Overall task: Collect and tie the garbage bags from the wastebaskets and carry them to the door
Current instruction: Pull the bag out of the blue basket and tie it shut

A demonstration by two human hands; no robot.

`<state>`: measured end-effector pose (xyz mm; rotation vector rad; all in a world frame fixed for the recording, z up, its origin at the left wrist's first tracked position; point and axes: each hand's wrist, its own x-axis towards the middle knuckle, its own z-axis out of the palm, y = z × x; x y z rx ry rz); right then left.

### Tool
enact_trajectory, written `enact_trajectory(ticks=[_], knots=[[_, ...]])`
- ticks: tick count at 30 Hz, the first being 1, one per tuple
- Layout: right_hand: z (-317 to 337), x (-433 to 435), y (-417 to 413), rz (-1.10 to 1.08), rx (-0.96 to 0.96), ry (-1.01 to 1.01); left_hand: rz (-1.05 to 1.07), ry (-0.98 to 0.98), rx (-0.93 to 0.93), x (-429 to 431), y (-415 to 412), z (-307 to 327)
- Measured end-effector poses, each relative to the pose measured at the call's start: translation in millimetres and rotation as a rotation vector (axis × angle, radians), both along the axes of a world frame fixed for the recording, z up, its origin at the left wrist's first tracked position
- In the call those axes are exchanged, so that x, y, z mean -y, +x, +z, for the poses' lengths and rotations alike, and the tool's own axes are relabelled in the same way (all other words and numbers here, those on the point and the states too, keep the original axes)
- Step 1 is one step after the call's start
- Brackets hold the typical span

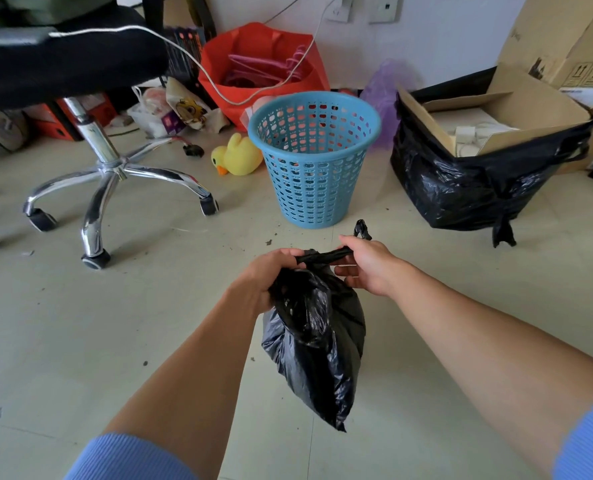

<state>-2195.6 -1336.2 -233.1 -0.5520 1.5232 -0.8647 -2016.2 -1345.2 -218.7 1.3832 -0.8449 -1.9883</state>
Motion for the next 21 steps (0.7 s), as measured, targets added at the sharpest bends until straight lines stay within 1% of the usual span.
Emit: enact_trajectory(ticks=[5, 7, 9, 11, 13, 15, 17, 19, 21], knots=[[2.3, -1.2, -7.8, -0.084, 0.034, -0.006, -0.107, 0.106, -0.223, -2.1, 12.3, 1.5], [2.3, -2.1, -11.0, -0.100, 0.064, -0.011, -0.135, 0.109, -0.325, -0.9, 15.5, -3.8], [3.7, -3.7, -13.9, -0.108, 0.084, -0.012, -0.162, 0.060, -0.323, -1.4, 15.4, -8.8], [8.1, -6.2, -15.6, -0.104, 0.070, -0.005, -0.163, 0.038, -0.280, -1.9, 12.2, -10.1], [9.2, -7.7, -15.0, -0.090, 0.009, 0.003, -0.153, 0.017, -0.188, -4.0, 7.1, -4.1], [6.3, -7.2, -12.7, -0.095, -0.004, 0.021, -0.159, -0.022, -0.032, -3.3, 2.8, -4.1], [1.4, -6.0, -8.9, -0.089, 0.016, 0.033, -0.157, -0.107, 0.246, -0.9, -0.5, -8.5], [-2.0, -5.9, -3.5, -0.049, -0.009, 0.031, -0.134, -0.223, 0.528, 1.9, -4.3, -12.4], [-2.7, -6.7, 2.8, -0.006, -0.035, 0.023, -0.135, -0.398, 0.739, 2.7, -8.5, -14.0]])
